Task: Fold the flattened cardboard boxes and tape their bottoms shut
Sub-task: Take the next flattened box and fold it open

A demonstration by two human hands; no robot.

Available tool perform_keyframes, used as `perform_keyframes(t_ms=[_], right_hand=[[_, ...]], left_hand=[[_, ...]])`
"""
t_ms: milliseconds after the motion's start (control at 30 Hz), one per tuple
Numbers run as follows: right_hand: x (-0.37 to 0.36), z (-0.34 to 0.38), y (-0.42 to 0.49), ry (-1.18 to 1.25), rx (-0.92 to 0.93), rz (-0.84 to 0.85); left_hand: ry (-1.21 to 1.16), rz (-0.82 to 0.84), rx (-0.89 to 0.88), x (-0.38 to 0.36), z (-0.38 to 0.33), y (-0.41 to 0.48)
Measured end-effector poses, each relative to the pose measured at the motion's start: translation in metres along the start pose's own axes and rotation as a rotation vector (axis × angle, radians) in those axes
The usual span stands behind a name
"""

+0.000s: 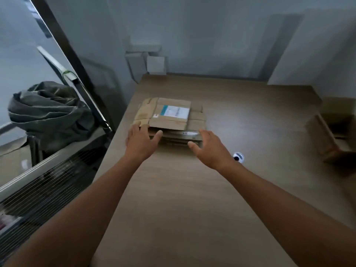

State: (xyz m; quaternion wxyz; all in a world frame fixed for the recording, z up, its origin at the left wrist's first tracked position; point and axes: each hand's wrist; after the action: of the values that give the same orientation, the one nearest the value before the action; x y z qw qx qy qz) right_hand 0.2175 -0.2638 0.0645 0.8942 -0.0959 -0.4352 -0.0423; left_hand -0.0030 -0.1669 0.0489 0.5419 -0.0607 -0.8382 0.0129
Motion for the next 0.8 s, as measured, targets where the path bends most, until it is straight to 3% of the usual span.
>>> perform_keyframes(t_ms=[167,300,400,500,633,800], right_hand=[[-0.057,0.004,0.133,0.182,-0.118,-0.056],[-0.085,0.001,0.196,0.359,-0.195,-0.088],[-0.096,0.002,0.213,0.554,-0.237,-0.195],[-0.098,0.007,0.213,0.704,-0.234,-0.261],[-0.085,0.02,0.184,0.801,-0.195,-0.252],[-0.052,0.022,0.09,0.906,-0.084,-0.235]], left_hand=[[-0.172,0.07,0.134,-0.022,0.052,0.14],[-0.293,0.194,0.171,-0.045,0.067,0.192],[-0.146,0.193,0.141,-0.057,0.064,0.196],[-0.174,0.168,0.147,-0.059,0.061,0.188],[-0.447,0.119,0.11,-0.046,0.06,0.158],[-0.888,0.236,-0.045,-0.012,0.043,0.057]])
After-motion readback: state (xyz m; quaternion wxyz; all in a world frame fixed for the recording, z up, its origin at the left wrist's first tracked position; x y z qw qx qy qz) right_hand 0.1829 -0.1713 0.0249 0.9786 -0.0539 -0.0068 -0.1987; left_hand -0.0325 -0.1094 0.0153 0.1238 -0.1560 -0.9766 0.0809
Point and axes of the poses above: each hand's wrist, its own y-axis towards the middle knuckle, its own x-axis out of the back of the hand, z = x × y, and after that the axes turned 2 degrees about y, right-handed
